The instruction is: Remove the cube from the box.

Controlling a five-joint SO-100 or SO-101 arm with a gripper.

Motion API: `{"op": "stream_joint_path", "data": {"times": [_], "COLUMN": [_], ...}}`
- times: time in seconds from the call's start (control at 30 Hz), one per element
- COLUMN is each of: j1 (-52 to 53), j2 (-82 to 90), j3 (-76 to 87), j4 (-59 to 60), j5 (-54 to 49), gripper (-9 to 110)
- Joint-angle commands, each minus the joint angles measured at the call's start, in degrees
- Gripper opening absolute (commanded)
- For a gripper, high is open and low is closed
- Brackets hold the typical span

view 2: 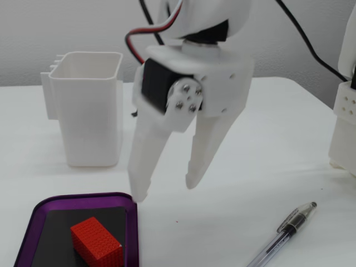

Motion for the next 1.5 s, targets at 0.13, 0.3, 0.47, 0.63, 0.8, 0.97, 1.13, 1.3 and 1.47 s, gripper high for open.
{"op": "stream_joint_path", "data": {"times": [0.13,0.3,0.47,0.63,0.8,0.97,1.13,1.3,1.47], "j1": [-0.5,-0.5,-0.5,-0.4,0.7,0.9,1.0,1.0,1.0], "j2": [-16.2,-21.8,-24.8,-27.9,-30.8,-32.1,-32.1,-32.1,-31.8], "j3": [-23.7,-30.8,-33.5,-33.1,-33.5,-33.6,-33.6,-33.6,-33.6], "j4": [2.9,4.0,3.2,3.1,1.7,0.9,0.4,0.1,0.2], "j5": [-2.6,-4.3,-4.5,-6.2,-6.0,-6.2,-6.5,-6.5,-6.4], "gripper": [22,22,22,22,22,22,22,12,1]}}
